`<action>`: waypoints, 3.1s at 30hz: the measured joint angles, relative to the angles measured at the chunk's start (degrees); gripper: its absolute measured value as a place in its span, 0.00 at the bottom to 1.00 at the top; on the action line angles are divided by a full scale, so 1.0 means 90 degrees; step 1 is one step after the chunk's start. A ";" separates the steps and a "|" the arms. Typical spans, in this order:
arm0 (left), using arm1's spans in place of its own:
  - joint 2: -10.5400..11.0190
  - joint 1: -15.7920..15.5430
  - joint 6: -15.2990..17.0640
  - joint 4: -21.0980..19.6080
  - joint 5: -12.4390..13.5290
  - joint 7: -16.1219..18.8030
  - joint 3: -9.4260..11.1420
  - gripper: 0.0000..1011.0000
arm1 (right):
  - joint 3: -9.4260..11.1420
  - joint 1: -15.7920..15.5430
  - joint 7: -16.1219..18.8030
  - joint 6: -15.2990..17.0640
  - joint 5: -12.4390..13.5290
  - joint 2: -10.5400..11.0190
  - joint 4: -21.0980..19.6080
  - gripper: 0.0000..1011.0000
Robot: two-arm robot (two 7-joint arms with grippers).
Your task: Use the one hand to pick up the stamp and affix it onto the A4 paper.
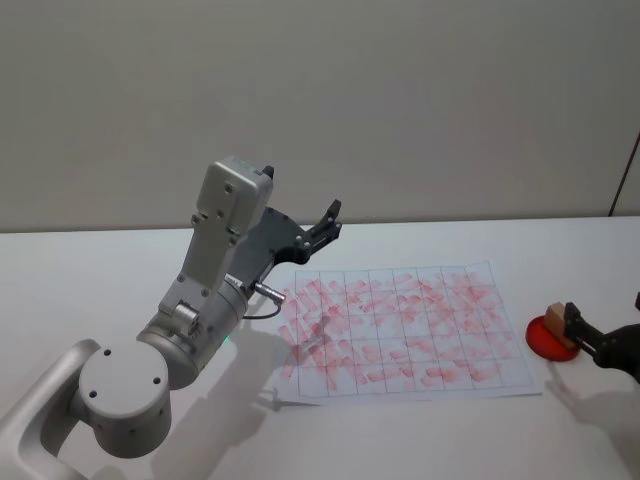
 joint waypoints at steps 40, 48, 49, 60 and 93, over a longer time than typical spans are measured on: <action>0.0000 0.0000 0.0000 0.0000 0.0000 -0.0001 0.0000 0.99 | -0.0099 0.1264 0.0873 0.1032 -0.0400 -0.0431 0.1489 0.91; 0.0000 0.0000 0.0000 0.0000 0.0000 0.0000 0.0000 0.99 | -0.0118 0.1376 0.0963 0.1080 -0.0453 -0.0473 0.1614 0.70; 0.0000 0.0000 0.0000 0.0000 0.0000 0.0000 0.0000 0.99 | -0.0118 0.1376 0.0963 0.1080 -0.0453 -0.0473 0.1614 0.67; 0.0000 0.0000 0.0000 0.0000 0.0000 -0.0001 0.0000 0.99 | -0.0131 0.1447 0.1018 0.1107 -0.0484 -0.0500 0.1687 0.33; 0.0000 0.0000 0.0000 0.0000 0.0000 0.0000 0.0000 0.99 | -0.0217 0.1755 0.1793 0.0418 -0.0852 -0.0565 0.1527 0.22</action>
